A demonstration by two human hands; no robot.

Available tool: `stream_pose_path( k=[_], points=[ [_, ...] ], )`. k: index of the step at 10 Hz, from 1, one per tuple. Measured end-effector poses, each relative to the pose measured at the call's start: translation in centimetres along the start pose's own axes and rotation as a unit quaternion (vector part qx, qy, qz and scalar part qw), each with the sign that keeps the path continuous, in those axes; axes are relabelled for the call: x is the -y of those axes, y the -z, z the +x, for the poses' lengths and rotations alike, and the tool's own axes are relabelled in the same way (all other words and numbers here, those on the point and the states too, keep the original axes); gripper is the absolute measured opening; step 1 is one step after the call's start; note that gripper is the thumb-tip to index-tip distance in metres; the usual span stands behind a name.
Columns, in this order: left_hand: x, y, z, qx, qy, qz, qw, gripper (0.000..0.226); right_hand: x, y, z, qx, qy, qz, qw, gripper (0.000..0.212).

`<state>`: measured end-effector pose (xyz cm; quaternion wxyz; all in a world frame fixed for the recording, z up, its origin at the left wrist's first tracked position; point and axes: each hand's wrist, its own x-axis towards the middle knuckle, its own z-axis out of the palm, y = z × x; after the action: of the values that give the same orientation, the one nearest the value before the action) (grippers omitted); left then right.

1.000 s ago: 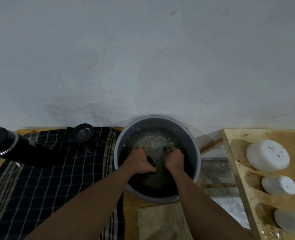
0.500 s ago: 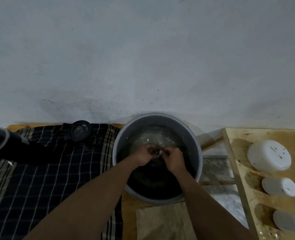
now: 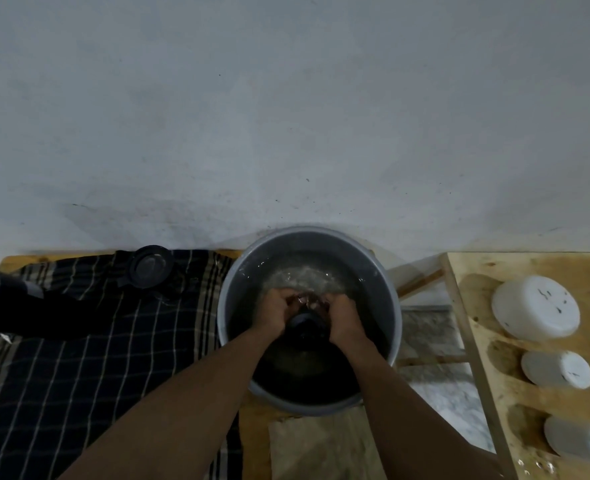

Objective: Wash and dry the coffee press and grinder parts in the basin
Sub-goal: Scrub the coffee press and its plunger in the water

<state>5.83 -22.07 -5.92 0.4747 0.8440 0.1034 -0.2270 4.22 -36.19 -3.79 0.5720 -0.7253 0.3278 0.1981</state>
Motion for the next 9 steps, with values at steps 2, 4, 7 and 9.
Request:
stream_pose_path(
  k=[2,4,7,9],
  points=[
    [0.0,0.0,-0.3,-0.068,0.029,0.019,0.997,0.018,-1.9,0.5,0.8,0.04,0.106,-0.253,0.961,0.033],
    [-0.9,0.3,-0.9,-0.012,-0.046,0.022,0.999,0.018,-1.1,1.0,0.2,-0.029,0.155,-0.28,0.947,0.025],
    [-1.2,0.1,-1.2,-0.028,-0.087,0.2,0.975,0.019,-0.8,1.4,-0.2,-0.022,0.21,-0.309,0.927,0.018],
    [-0.6,-0.2,-1.1,-0.013,-0.063,-0.018,0.998,0.01,-0.4,1.9,-0.4,-0.021,0.212,-0.324,0.922,0.012]
  ],
)
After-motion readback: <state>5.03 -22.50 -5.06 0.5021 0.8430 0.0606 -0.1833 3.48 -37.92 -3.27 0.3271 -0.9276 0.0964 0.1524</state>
